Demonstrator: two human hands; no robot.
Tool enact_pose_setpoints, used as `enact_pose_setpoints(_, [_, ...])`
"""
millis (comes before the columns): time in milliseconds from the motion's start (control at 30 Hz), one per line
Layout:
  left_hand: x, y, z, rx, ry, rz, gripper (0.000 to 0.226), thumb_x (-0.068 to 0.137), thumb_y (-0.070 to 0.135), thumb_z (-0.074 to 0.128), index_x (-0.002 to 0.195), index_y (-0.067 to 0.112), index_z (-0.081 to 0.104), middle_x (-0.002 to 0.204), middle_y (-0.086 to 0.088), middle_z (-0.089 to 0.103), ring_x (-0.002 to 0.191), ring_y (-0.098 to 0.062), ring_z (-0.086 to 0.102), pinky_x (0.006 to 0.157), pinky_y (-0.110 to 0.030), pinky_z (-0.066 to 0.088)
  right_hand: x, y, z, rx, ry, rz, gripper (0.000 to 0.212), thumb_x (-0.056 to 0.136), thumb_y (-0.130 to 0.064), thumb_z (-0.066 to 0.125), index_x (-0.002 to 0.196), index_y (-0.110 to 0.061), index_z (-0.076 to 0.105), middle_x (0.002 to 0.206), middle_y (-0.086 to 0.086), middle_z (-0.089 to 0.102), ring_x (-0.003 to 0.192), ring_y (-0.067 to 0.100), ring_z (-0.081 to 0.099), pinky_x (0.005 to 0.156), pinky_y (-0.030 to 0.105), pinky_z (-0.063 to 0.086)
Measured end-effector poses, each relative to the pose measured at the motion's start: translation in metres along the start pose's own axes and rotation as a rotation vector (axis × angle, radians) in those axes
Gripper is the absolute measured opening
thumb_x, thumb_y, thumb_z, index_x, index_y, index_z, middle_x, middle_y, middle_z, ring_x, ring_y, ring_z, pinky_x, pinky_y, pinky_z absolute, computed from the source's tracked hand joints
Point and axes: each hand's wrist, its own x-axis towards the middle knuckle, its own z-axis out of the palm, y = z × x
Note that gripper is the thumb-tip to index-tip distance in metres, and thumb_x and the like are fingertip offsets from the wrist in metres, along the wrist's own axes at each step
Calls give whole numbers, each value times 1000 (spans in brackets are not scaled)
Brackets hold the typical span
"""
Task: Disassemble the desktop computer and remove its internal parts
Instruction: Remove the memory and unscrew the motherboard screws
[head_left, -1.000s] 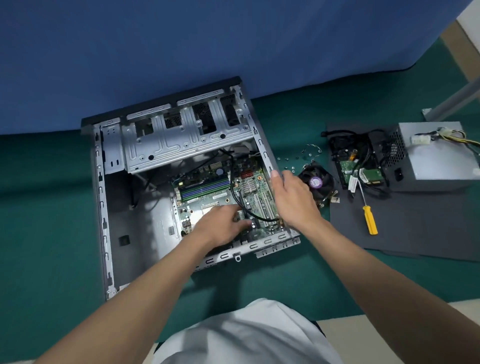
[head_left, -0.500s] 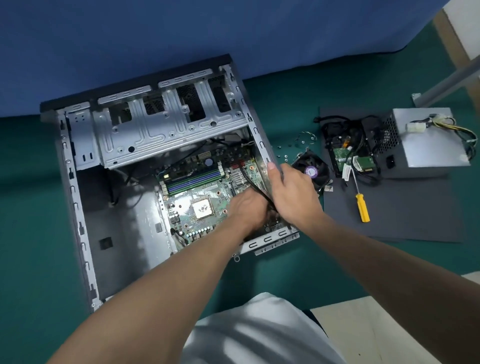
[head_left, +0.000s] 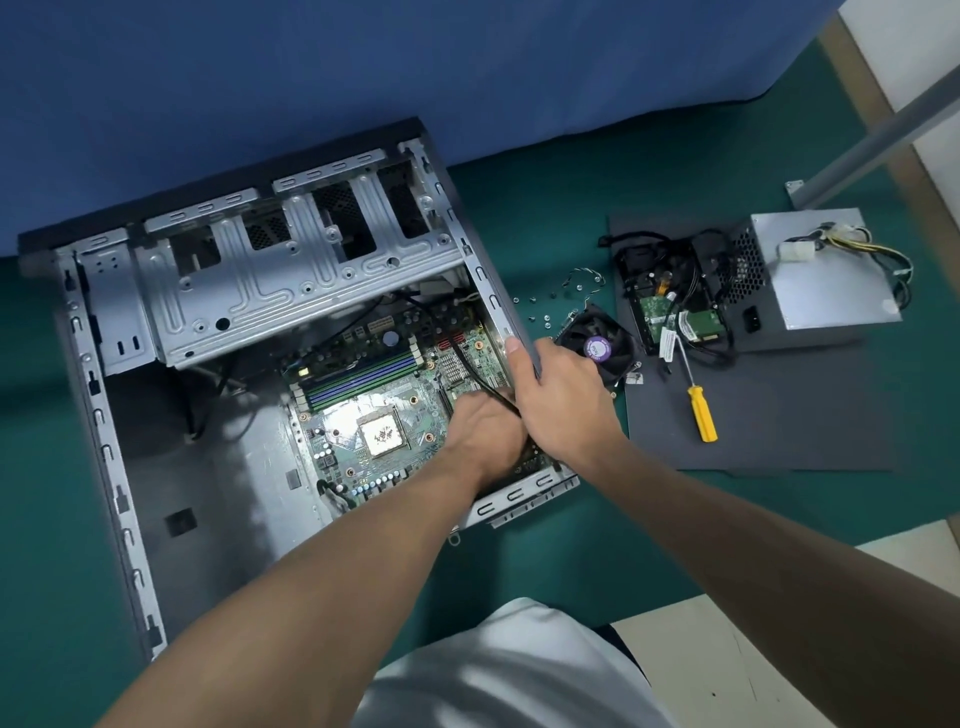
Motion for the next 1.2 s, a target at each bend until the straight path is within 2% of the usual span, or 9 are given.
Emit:
enact_pose_setpoints(233, [0,-2,5,-113,21,-121,18,87,8,55,70,13,57,61,1,53,58,-14,53,67,-29,48,0,-2,-2,0,-1,2,48,95,-60,23,80,-19,44,92,8,61,86,30,56,77,45,46])
enact_pose_setpoints(433, [-3,-2,0,-102,-7,26,21,88,1,43,72,5,56,63,-5,51,53,-11,40,66,-29,46,0,-1,0,0,6,-7,49,95,-60,23,79,-19,45,91,9,62,86,31,56,76,45,47])
enact_pose_setpoints(533, [-5,-1,-1,-103,4,57,25,90,2,42,68,12,50,63,-2,47,54,-12,38,67,-30,46,1,-1,-1,5,0,-1,53,94,-61,23,84,-17,50,94,9,62,88,30,57,79,46,47])
enact_pose_setpoints(600, [-2,-3,-3,-143,110,-44,23,88,3,49,69,13,58,61,1,48,52,-12,42,63,-29,51,1,-1,-1,7,0,-2,55,94,-61,22,86,-16,52,95,9,62,90,31,56,80,47,47])
enact_pose_setpoints(700, [6,-12,-3,-270,215,-196,18,92,4,55,89,10,71,59,7,48,50,-4,47,41,-13,40,0,-1,-1,1,4,-12,55,93,-62,20,84,-17,49,92,8,61,88,30,55,79,47,47])
enact_pose_setpoints(800, [-1,-13,-4,-264,172,-175,16,92,8,57,97,13,71,71,0,60,58,-11,57,47,-15,46,-1,-2,-1,-2,9,-16,57,92,-64,18,84,-18,50,91,6,61,85,28,54,77,45,47])
enact_pose_setpoints(1033, [-20,-61,-37,-234,390,-303,22,87,16,65,106,26,68,94,4,65,72,-14,58,51,-19,42,-2,-3,-4,31,9,-22,69,87,-69,13,86,-15,56,81,4,61,75,25,57,72,42,51])
enact_pose_setpoints(1133, [-45,-100,-44,-156,412,-439,26,87,11,63,110,24,69,88,7,64,64,-9,52,47,-15,33,-3,-3,-5,30,7,-39,65,90,-67,16,83,-15,55,77,4,60,73,26,58,71,42,51])
enact_pose_setpoints(1200, [-62,-121,-49,-136,403,-567,26,88,12,61,109,25,69,87,0,66,67,-14,54,58,-22,41,-4,-3,-6,29,9,-44,63,91,-66,17,80,-17,54,75,3,59,73,25,58,69,40,49])
